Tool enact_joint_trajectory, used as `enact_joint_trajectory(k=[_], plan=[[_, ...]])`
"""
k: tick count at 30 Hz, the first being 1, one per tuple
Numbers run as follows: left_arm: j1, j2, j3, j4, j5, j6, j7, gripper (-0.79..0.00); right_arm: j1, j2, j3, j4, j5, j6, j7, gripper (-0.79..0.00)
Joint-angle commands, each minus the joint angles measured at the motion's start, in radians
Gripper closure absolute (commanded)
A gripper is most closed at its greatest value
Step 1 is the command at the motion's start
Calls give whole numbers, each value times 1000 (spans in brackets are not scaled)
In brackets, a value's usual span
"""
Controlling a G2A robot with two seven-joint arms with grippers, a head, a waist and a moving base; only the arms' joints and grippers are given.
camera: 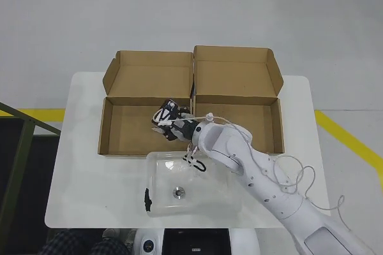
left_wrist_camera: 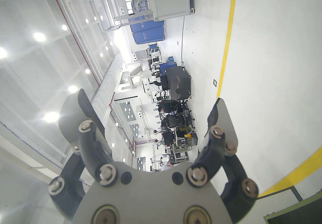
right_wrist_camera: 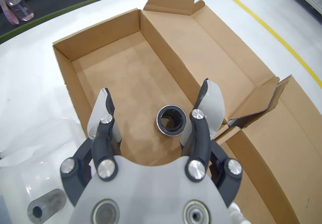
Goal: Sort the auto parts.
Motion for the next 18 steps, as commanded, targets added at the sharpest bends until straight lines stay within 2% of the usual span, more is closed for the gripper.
enact_joint_trajectory(k=[1,5,18], plan=[[0,0,0,0,0,0,0,-785,-27,7,10,-49,-6,-25,16,-646],[0,0,0,0,0,0,0,-785,-91,22,28,-141,-18,-88,36,-717],[0,0,0,0,0,0,0,-785,-289,77,109,-333,-42,-289,107,-723]])
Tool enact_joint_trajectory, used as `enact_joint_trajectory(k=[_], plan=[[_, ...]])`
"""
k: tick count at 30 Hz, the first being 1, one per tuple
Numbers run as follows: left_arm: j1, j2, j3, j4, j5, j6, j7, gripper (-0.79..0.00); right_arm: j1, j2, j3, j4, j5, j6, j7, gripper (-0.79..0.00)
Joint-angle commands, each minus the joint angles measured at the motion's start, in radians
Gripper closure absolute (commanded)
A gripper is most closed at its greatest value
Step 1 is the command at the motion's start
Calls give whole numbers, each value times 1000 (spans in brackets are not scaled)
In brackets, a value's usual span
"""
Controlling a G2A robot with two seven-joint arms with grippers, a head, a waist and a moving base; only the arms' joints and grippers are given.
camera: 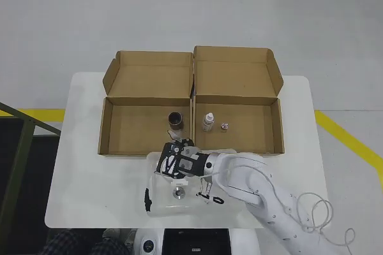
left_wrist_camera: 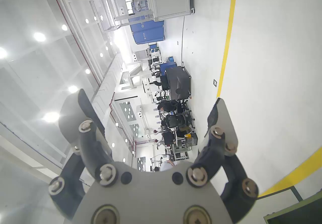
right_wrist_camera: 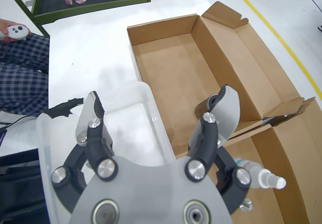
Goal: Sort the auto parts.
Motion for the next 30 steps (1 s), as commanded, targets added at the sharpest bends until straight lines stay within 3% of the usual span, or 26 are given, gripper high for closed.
enact_joint_trajectory(k=[1,11,16,30], plan=[[0,0,0,0,0,0,0,-785,-23,8,12,-17,-3,-37,11,-730],[0,0,0,0,0,0,0,-785,-103,43,46,-47,-10,-211,34,-686],[0,0,0,0,0,0,0,-785,-115,56,53,-26,-3,-276,51,-708],[0,0,0,0,0,0,0,-785,-87,71,24,60,5,-310,90,-665]])
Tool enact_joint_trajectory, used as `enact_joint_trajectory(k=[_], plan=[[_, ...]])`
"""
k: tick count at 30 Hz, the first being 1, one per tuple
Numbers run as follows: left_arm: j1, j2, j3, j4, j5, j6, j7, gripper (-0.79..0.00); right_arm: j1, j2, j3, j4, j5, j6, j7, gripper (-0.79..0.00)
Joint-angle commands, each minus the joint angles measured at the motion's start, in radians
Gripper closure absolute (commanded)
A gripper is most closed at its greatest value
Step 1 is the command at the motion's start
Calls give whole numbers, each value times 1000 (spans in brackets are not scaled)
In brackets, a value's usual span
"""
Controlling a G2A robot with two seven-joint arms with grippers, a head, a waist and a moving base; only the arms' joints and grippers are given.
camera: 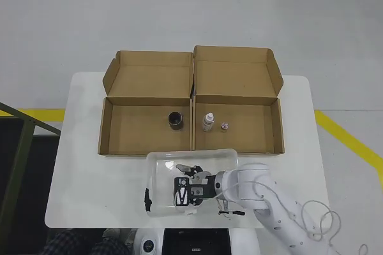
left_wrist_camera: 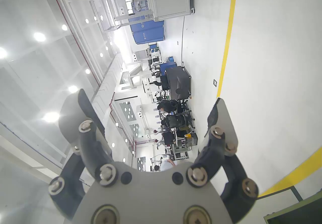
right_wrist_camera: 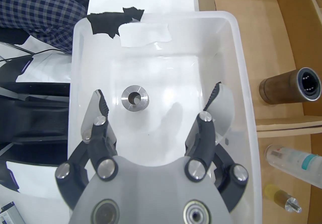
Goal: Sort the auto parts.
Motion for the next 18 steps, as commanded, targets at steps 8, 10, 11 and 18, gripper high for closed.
enact_joint_trajectory(k=[8,10,11,18], plan=[[0,0,0,0,0,0,0,-785,26,1,-43,64,-7,10,2,-643],[0,0,0,0,0,0,0,-785,33,0,-58,78,-8,11,3,-631],[0,0,0,0,0,0,0,-785,37,0,-65,86,-7,13,1,-634],[0,0,0,0,0,0,0,-785,71,-9,-121,141,-9,31,-10,-563]])
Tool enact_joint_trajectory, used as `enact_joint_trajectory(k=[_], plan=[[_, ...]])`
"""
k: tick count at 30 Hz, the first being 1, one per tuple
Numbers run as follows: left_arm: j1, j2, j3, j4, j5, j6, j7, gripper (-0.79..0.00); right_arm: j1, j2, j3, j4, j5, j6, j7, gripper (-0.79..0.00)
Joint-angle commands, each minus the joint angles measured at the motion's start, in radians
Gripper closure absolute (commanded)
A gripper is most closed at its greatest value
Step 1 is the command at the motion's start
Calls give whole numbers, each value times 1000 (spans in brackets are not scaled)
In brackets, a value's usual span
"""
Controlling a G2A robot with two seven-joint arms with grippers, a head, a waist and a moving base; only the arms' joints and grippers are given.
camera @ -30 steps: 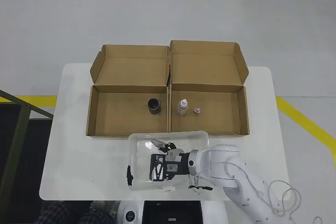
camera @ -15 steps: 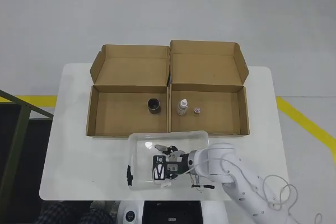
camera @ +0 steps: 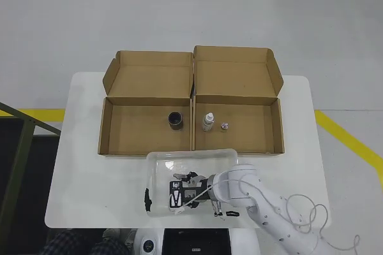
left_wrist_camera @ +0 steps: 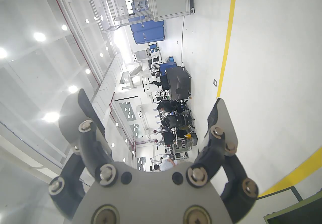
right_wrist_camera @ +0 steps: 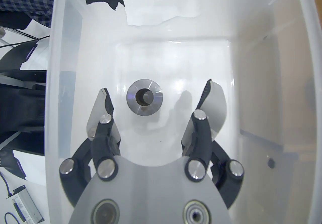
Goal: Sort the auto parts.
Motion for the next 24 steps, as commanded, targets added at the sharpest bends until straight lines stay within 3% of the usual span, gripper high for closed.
enact_joint_trajectory(k=[1,7,13,15,17,24], plan=[[0,0,0,0,0,0,0,-785,10,-2,-12,15,1,6,-5,-529],[0,0,0,0,0,0,0,-785,28,-4,-31,37,1,21,-2,-379],[0,0,0,0,0,0,0,-785,36,-2,-40,45,10,21,7,-286],[0,0,0,0,0,0,0,-785,39,-2,-44,45,13,21,9,-172],[0,0,0,0,0,0,0,-785,44,-1,-47,45,18,22,9,0],[0,0,0,0,0,0,0,-785,56,0,-47,33,43,28,-1,0]])
